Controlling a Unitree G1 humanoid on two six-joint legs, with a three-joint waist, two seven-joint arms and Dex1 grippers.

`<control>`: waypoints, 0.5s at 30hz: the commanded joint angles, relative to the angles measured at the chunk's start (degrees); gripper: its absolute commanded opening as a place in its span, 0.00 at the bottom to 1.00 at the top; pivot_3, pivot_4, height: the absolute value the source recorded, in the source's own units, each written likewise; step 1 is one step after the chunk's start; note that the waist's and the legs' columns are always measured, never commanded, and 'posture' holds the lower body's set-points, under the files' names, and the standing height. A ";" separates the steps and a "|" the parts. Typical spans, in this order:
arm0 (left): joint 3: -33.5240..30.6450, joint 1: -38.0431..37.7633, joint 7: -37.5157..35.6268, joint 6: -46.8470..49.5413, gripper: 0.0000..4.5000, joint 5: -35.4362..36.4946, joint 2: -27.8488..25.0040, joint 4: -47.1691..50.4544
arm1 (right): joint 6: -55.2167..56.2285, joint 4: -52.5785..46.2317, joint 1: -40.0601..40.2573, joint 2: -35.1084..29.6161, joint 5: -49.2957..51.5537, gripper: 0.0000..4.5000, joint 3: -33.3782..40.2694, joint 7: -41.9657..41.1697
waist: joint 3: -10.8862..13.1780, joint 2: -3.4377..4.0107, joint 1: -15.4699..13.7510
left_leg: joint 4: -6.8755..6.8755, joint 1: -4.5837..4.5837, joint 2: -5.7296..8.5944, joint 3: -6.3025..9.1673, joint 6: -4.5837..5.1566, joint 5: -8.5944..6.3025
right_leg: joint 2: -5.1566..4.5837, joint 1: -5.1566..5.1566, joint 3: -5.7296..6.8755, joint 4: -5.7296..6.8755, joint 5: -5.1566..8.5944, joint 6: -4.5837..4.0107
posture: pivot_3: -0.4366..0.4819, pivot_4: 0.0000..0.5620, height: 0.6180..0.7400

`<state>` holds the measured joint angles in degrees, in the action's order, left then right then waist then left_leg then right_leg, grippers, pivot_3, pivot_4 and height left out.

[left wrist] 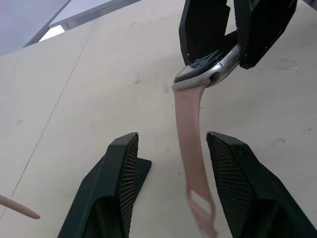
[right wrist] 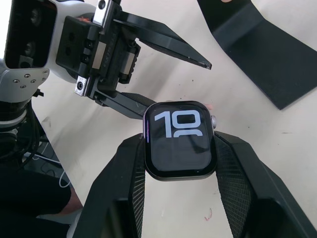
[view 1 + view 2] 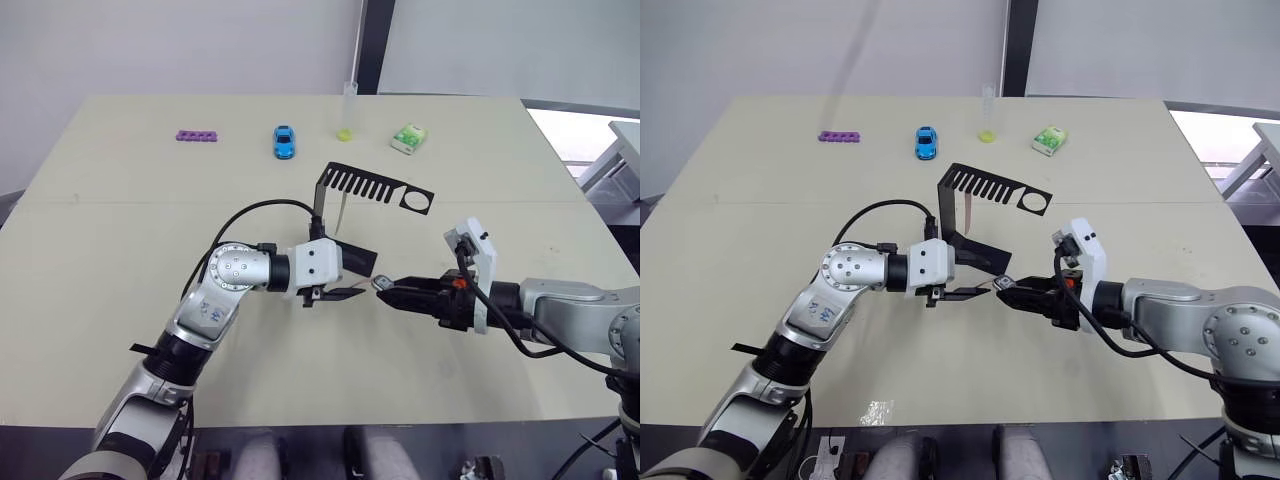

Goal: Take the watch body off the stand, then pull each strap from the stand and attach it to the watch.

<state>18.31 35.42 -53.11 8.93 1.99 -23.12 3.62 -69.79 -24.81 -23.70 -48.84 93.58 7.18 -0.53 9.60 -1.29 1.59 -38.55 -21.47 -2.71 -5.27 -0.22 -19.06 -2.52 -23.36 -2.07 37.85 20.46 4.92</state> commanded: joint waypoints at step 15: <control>-0.79 1.49 1.22 0.08 0.19 0.77 2.01 -0.19 | 6.27 2.10 -3.35 -4.58 11.87 0.34 -3.66 6.35 | 0.00 0.00 0.00 | -0.05 -0.05 -0.01 0.02 0.01 0.00 | -0.01 -0.01 0.01 -0.02 0.00 0.00 | 0.48 0.27 1.00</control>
<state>18.30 35.80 -52.01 9.32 2.05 -21.27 1.76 -64.90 -22.15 -26.26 -52.56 103.50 2.66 5.46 9.60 -1.29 1.59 -38.61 -21.52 -2.72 -5.25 -0.21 -19.06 -2.52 -23.37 -2.05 37.83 20.46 4.92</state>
